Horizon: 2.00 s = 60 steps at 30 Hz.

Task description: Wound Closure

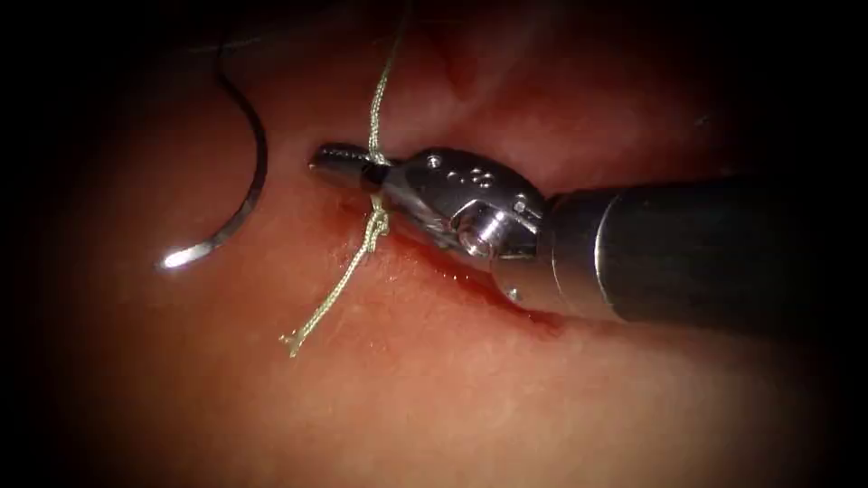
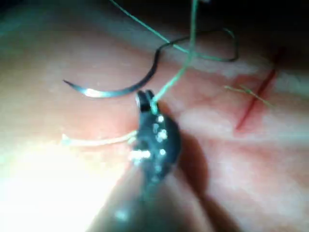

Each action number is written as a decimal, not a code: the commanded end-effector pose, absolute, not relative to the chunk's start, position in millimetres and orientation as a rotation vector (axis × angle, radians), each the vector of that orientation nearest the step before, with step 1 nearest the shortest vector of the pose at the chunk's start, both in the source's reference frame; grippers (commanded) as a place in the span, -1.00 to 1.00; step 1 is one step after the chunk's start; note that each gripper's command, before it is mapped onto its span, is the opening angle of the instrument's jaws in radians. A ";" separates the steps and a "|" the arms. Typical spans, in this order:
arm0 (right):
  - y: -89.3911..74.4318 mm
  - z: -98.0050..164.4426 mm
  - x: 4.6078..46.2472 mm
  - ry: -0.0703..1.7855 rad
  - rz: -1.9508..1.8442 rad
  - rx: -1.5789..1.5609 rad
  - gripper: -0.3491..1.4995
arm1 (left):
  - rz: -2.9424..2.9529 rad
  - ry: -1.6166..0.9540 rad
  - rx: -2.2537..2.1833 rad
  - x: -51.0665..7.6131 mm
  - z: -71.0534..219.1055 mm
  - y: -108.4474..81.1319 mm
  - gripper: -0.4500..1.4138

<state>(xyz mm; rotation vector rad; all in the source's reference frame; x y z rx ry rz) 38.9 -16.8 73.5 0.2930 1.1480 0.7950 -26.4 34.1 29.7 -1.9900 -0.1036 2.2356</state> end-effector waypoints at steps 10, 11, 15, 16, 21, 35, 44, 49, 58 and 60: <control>-18.1 73.9 39.2 1.143 0.751 0.342 0.98 | 2.244 -0.091 -1.976 -24.9 30.1 35.7 -1.00; -18.2 73.8 38.6 1.133 0.745 0.349 0.98 | 2.250 -0.080 -1.970 -24.7 30.1 35.8 -1.00; -18.9 73.5 36.3 1.130 0.726 0.365 0.98 | 2.252 -0.078 -1.964 -24.2 30.2 36.0 -1.00; -19.0 73.5 36.0 1.130 0.723 0.366 0.98 | 2.252 -0.077 -1.964 -24.2 30.3 36.0 -1.00; -19.0 73.4 35.9 1.128 0.723 0.368 0.98 | 2.254 -0.071 -1.960 -24.6 30.4 35.7 -1.00; -18.0 75.3 39.9 1.105 0.724 0.310 0.98 | 2.255 -0.067 -1.956 -24.9 30.3 35.5 -1.00; -17.5 75.2 40.8 1.112 0.720 0.318 0.56 | 2.254 -0.066 -1.955 -25.2 30.1 35.3 -1.00; -17.3 74.7 40.7 1.138 0.689 0.373 -1.00 | 2.254 -0.065 -1.955 -25.3 30.1 35.3 -1.00; -17.3 74.8 40.2 1.145 0.639 0.399 -1.00 | 2.254 -0.068 -1.958 -25.0 30.2 35.5 -1.00; -17.9 74.5 40.4 1.139 0.645 0.381 0.05 | 2.254 -0.069 -1.959 -24.9 30.3 35.5 -1.00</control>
